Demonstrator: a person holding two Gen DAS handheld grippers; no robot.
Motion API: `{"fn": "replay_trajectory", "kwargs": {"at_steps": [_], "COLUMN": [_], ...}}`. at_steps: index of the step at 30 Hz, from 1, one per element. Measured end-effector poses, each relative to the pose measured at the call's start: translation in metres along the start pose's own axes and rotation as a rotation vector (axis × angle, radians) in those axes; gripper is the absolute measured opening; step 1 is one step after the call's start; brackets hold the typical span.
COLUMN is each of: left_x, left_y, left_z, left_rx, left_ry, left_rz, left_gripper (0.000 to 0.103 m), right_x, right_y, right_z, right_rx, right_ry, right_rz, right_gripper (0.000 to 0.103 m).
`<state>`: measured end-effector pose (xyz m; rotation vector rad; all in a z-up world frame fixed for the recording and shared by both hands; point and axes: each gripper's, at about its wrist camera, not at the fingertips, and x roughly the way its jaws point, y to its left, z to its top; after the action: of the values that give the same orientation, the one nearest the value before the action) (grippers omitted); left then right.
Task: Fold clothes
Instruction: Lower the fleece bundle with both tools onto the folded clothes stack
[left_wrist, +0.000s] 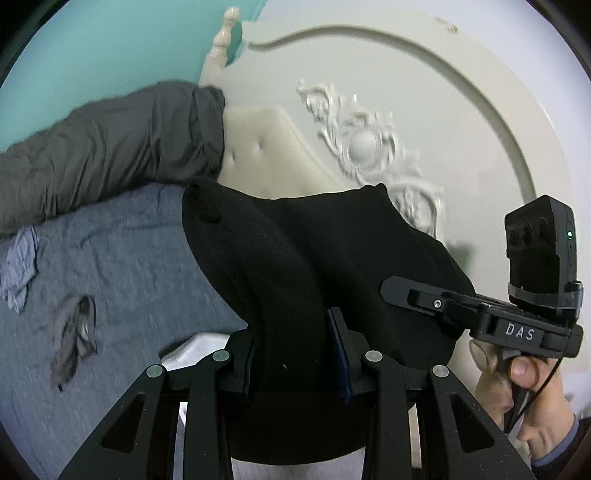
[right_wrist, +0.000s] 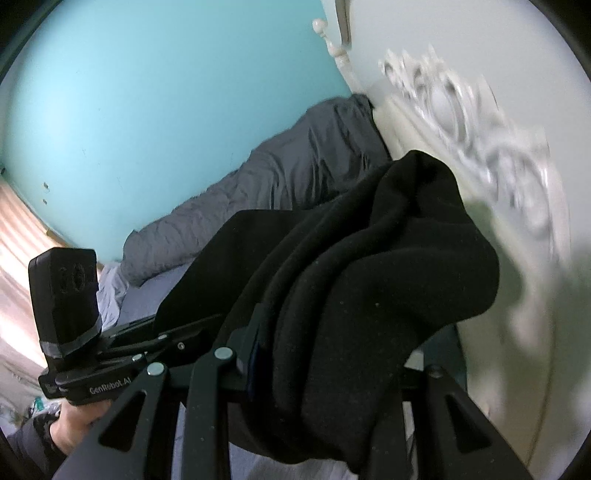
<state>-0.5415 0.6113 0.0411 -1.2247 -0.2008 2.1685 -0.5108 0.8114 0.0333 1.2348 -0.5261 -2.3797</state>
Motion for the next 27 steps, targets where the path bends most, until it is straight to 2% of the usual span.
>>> {"fn": "replay_trajectory", "kwargs": {"at_steps": [8, 27], "left_x": [-0.002, -0.006], "left_y": [-0.003, 0.011], "left_z": [-0.046, -0.135], "left_rx": [0.004, -0.069], "left_ry": [0.036, 0.079], "left_rz": [0.004, 0.001], "left_gripper": [0.036, 0.036], "right_x": [0.000, 0.009], "right_y": [-0.006, -0.004], "right_z": [-0.052, -0.128], "right_rx": [0.050, 0.074], "right_ry": [0.041, 0.108], "right_rz": [0.031, 0.022], "right_gripper": [0.030, 0.030]}}
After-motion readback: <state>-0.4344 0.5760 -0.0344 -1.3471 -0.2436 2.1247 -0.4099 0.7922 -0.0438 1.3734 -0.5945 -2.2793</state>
